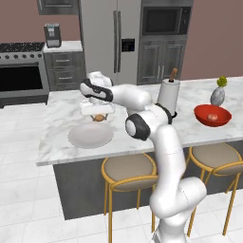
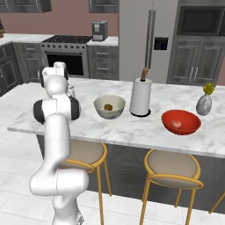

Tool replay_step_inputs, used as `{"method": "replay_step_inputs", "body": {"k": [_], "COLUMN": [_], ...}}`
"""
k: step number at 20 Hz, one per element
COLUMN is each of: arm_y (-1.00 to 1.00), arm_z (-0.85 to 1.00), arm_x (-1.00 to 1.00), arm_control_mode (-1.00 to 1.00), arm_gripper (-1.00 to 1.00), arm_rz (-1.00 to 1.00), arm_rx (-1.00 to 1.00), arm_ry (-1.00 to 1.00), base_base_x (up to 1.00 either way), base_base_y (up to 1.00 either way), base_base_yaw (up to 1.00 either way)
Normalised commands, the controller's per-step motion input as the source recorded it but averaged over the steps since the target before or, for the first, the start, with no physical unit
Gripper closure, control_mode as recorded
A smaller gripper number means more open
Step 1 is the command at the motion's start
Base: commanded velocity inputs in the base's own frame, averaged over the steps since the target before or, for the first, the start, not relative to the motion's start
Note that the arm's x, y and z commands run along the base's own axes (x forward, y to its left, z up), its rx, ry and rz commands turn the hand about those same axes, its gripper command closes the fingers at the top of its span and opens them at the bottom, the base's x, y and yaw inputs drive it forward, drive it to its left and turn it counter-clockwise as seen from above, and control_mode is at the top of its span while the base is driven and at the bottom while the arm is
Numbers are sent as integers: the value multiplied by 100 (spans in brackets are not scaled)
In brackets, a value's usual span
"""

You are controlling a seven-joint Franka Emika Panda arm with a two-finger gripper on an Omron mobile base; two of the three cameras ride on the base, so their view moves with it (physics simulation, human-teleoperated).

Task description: Take the fruits from the plate on the dining counter and place two fruits in each bowl.

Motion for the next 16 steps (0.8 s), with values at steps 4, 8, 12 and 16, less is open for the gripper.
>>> {"method": "replay_step_inputs", "body": {"k": [4, 8, 12, 16], "arm_y": [-67, -74, -79, -81], "arm_z": [32, 25, 15, 11], "arm_x": [-47, -46, -40, -24], "arm_control_mode": [-100, -100, -100, -100], "arm_gripper": [100, 100, 100, 100], "arm_rz": [0, 0, 0, -2], "arm_rx": [0, 0, 0, 0], "arm_ry": [0, 0, 0, 0], "base_base_x": [0, 0, 0, 0], "base_base_y": [0, 0, 0, 0], "base_base_yaw": [0, 0, 0, 0]}}
